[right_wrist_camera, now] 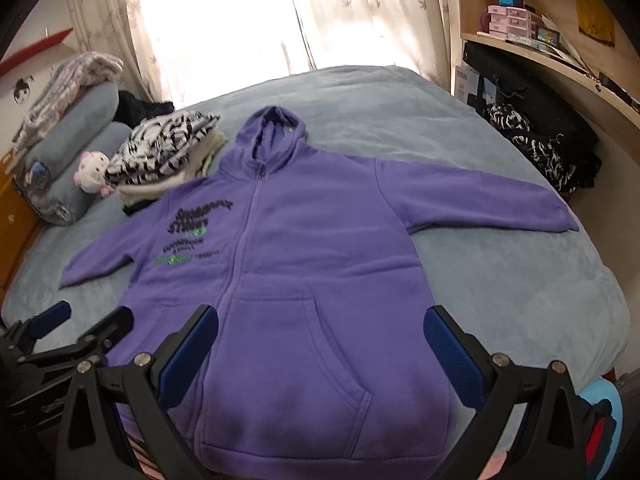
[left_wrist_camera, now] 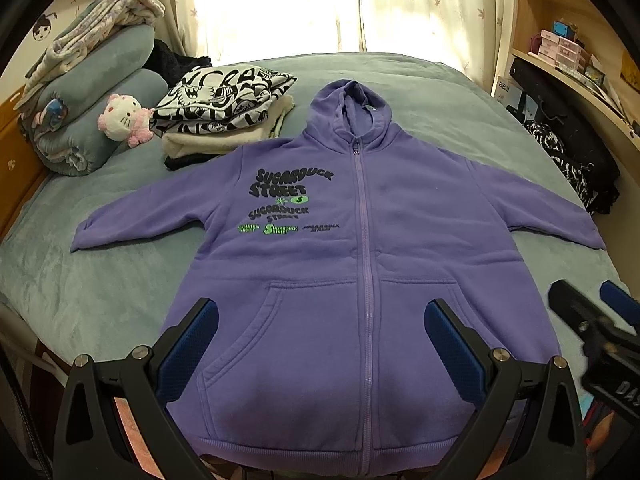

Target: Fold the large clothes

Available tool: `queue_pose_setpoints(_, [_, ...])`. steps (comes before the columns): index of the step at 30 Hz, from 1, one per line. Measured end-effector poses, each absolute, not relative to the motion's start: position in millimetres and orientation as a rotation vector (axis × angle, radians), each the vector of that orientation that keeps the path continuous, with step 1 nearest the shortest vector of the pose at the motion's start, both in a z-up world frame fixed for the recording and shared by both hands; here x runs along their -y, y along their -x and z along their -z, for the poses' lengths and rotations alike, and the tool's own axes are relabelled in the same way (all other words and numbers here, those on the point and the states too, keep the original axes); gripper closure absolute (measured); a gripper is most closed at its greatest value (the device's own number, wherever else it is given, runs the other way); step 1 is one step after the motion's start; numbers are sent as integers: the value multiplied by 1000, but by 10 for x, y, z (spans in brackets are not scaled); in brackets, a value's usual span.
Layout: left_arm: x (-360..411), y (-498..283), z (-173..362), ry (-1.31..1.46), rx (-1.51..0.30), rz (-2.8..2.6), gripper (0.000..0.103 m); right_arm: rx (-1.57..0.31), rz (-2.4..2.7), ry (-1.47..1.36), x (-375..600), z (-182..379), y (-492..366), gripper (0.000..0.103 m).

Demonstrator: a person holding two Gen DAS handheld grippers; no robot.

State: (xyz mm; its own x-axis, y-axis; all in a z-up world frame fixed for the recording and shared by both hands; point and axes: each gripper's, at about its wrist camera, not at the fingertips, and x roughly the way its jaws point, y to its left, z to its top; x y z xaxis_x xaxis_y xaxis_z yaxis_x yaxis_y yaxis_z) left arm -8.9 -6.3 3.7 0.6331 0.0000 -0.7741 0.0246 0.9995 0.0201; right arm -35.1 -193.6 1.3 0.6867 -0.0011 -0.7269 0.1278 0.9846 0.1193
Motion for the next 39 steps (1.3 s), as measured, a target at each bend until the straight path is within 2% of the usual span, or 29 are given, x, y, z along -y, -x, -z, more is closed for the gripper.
queue_pose_setpoints(13, [379,-176,-292,-107,-816,65,1,-614,45,-279,2447,-324,328,0])
queue_pose_setpoints(18, [587,-373,-417,-134,-775,56,1,-570,90,-192,2635,-527,249,0])
queue_pose_setpoints(25, [962,-584,-657,-202,-635,71,1,-421,252,39,2834,-847,248,0])
queue_pose_setpoints(30, [1265,-804,-722,-211,-592,139,1,-323,340,102,3042,-981,232,0])
queue_pose_setpoints(39, [1863,-1336,-509,-163,-655,232,1,-415,383,11,3615,-709,-199,0])
